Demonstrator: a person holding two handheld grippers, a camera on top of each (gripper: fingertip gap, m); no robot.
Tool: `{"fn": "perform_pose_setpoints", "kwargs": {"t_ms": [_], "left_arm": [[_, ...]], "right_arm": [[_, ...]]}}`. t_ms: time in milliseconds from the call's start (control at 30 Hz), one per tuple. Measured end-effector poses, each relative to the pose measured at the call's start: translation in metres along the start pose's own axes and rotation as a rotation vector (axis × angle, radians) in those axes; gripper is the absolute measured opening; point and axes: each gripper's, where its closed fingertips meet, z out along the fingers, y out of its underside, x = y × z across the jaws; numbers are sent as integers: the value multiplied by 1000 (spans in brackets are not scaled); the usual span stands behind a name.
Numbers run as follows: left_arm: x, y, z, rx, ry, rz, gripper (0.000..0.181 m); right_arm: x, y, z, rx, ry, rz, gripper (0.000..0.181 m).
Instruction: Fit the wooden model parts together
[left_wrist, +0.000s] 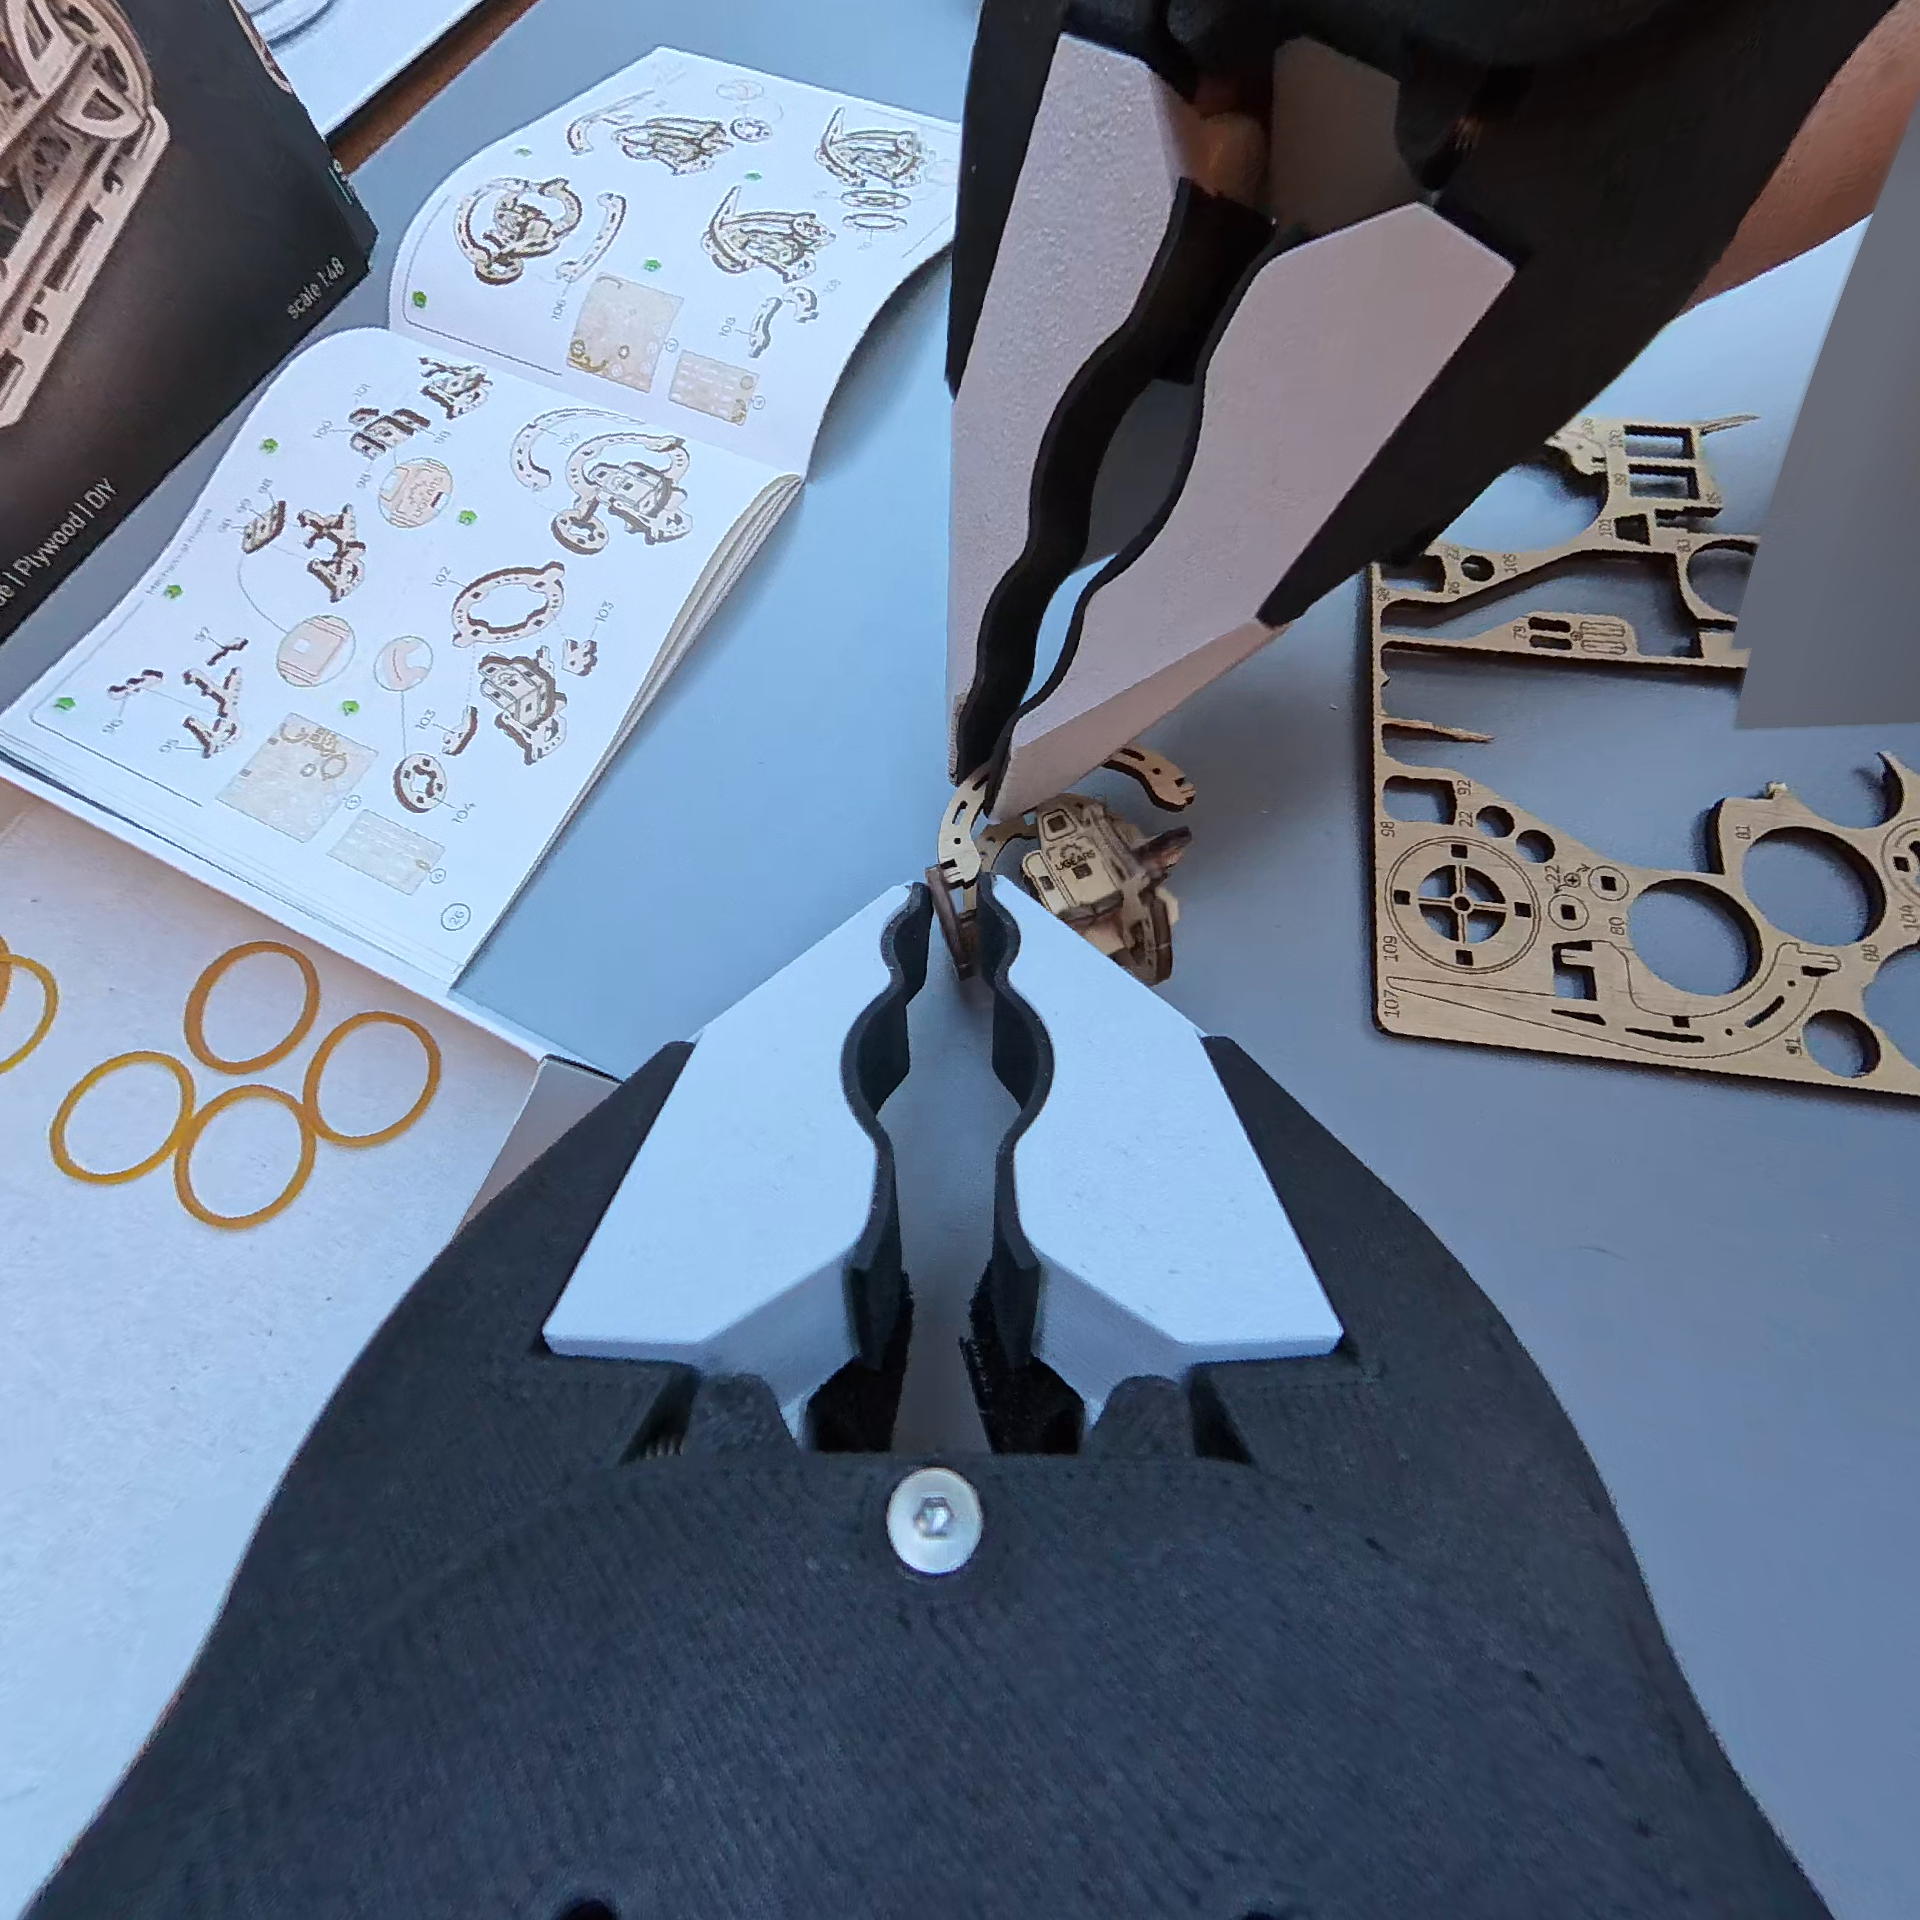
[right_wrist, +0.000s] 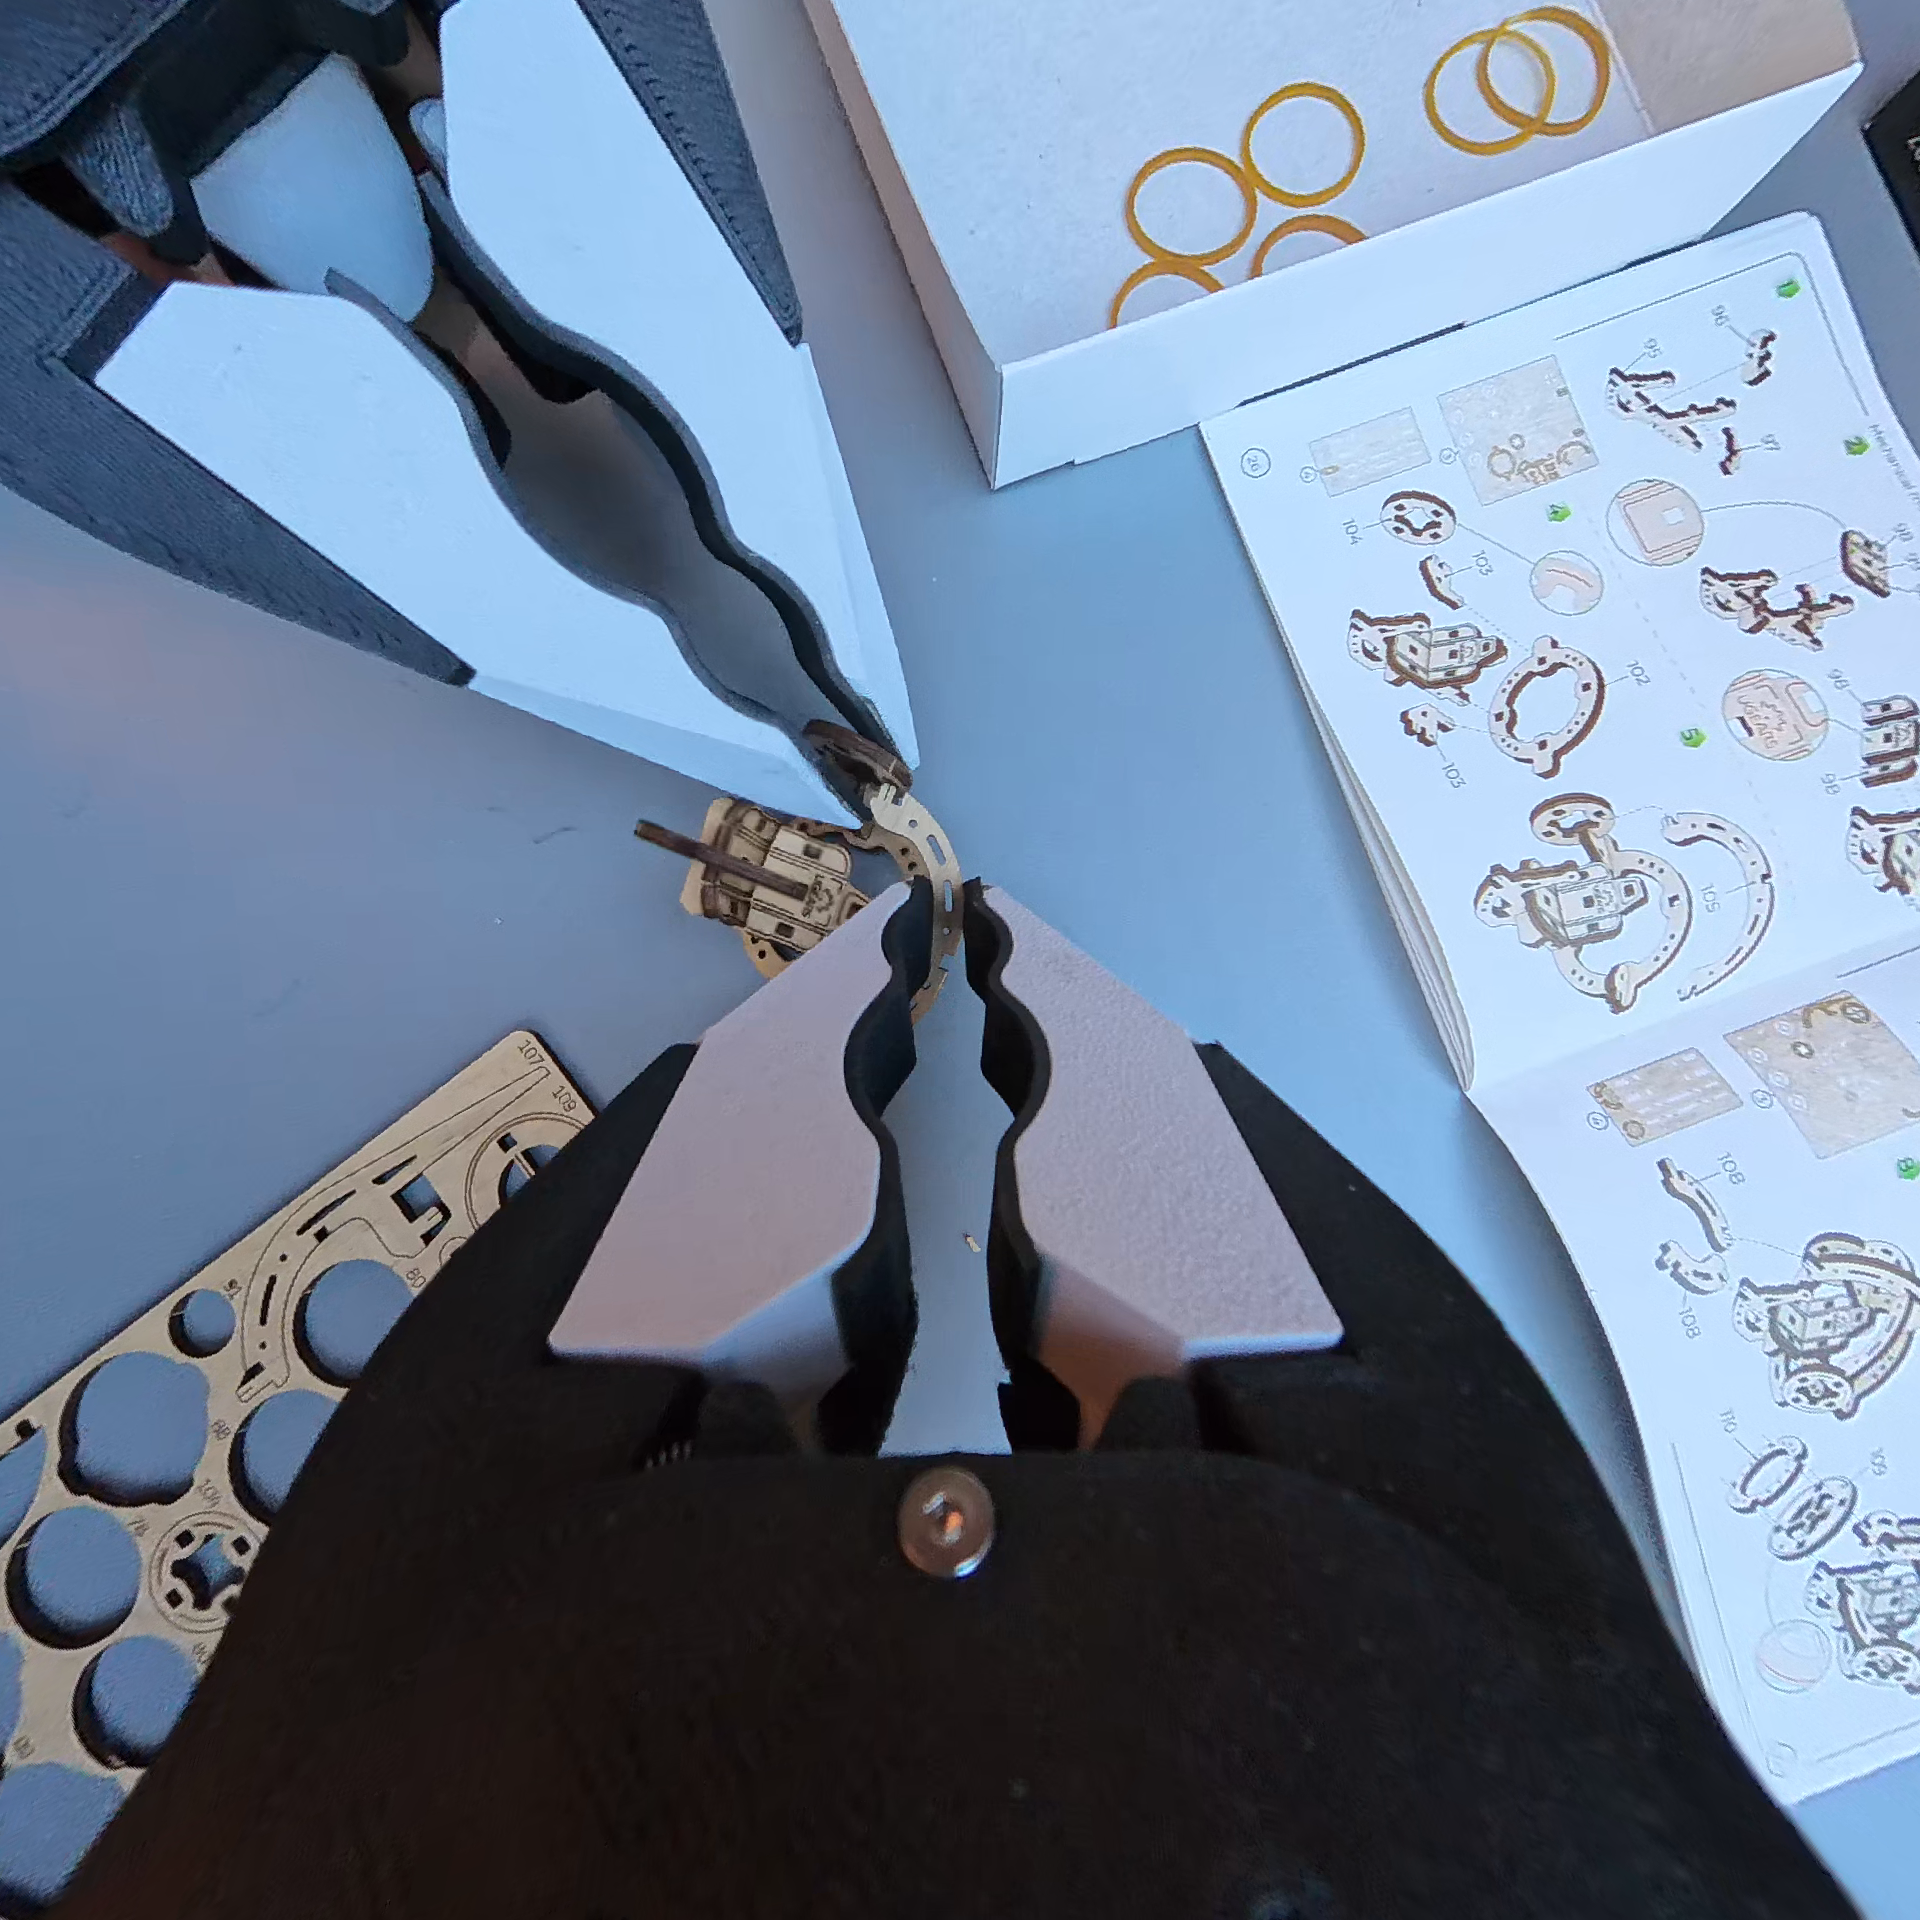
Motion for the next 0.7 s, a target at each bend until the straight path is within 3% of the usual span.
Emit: {"fn": "perform_pose_setpoints", "kwargs": {"t_ms": [433,700], "left_arm": [[1,2,2,10,2,-46,7],[4,1,-1,25,-7,-14,7]], "right_arm": [[-2,2,3,-14,5,-10,5],[-6,-7,-3,76,-27,-150,13]]}}
